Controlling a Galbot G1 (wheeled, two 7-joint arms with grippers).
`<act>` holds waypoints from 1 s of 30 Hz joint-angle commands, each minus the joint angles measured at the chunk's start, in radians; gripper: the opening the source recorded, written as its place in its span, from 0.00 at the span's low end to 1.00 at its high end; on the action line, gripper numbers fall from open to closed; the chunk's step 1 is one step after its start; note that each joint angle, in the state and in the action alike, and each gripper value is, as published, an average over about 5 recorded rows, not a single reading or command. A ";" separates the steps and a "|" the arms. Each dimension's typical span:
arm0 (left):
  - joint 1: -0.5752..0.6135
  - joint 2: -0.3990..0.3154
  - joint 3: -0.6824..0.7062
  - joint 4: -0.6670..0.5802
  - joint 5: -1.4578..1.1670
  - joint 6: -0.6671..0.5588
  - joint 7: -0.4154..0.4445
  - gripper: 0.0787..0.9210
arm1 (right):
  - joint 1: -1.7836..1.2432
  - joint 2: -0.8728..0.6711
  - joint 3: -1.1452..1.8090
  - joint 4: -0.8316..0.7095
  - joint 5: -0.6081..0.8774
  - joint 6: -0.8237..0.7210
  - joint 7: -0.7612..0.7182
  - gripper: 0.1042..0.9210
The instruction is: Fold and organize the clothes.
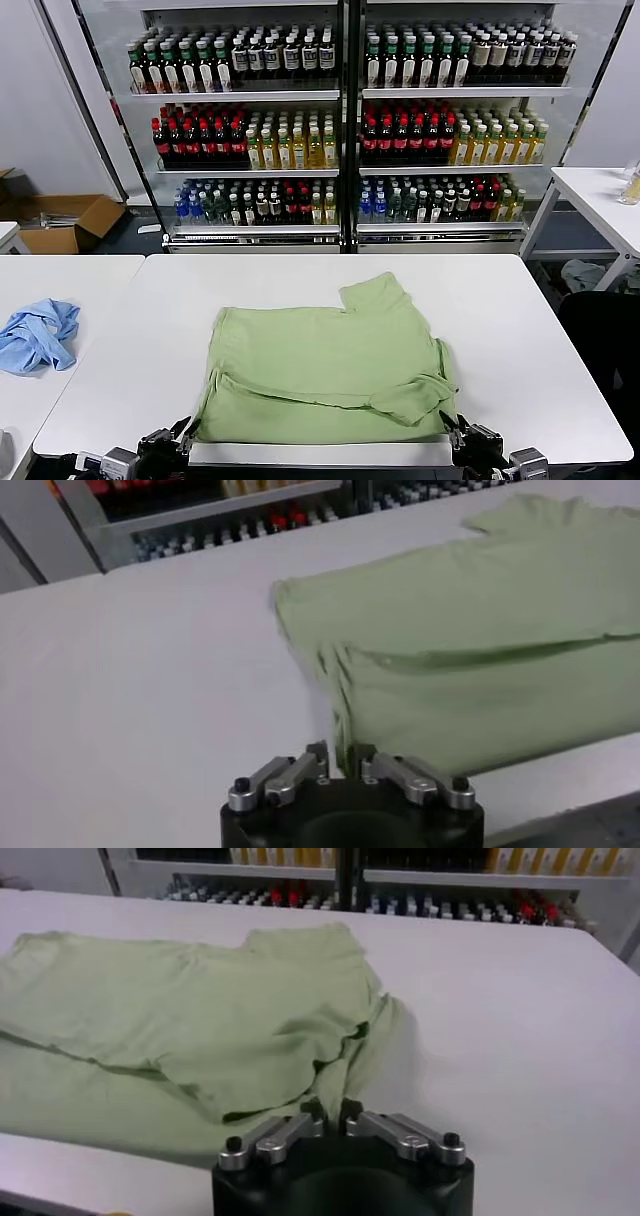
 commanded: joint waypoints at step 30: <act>-0.827 0.056 0.274 0.661 -0.127 -0.116 0.085 0.88 | 1.280 0.201 -0.540 -0.914 0.195 -0.088 0.094 0.88</act>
